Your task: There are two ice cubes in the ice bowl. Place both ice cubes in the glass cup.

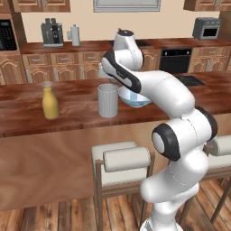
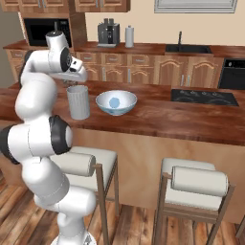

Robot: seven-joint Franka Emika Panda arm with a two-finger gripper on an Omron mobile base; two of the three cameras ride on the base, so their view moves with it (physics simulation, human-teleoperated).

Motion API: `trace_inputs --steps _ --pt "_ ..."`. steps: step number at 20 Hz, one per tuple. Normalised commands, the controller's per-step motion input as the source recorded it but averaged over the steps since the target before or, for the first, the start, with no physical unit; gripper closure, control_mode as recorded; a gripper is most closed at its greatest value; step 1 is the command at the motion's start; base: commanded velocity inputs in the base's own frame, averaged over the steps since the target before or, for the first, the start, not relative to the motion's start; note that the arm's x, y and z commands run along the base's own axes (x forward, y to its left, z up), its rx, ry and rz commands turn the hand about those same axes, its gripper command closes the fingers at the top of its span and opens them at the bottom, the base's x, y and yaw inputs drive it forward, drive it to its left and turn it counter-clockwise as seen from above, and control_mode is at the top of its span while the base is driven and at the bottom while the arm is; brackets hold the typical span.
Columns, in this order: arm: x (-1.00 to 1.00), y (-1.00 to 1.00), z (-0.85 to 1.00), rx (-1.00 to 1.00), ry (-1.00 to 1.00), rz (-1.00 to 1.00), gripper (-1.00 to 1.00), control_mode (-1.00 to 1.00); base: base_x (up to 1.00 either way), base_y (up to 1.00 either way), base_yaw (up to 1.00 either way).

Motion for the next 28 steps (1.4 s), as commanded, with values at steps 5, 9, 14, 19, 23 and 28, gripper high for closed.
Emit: trace_inputs --steps 5,9,14,19,23,28 --pt "0.45 0.19 -0.07 0.02 0.03 -0.08 1.00 -1.00 0.00 0.00 0.00" --pt "0.46 0.03 -0.11 0.00 0.02 -0.02 1.00 -1.00 0.00 0.00 0.00" --pt "0.18 0.00 -0.28 0.00 0.07 0.00 1.00 -1.00 0.00 0.00 0.00" --pt "0.24 0.03 -0.11 0.00 0.03 0.00 1.00 -1.00 0.00 0.00 0.00" --pt "0.26 0.14 -0.06 0.00 0.03 0.00 1.00 -1.00 0.00 0.00 0.00" --pt "0.01 0.11 -0.23 0.00 0.06 0.00 1.00 -1.00 0.00 0.00 0.00"
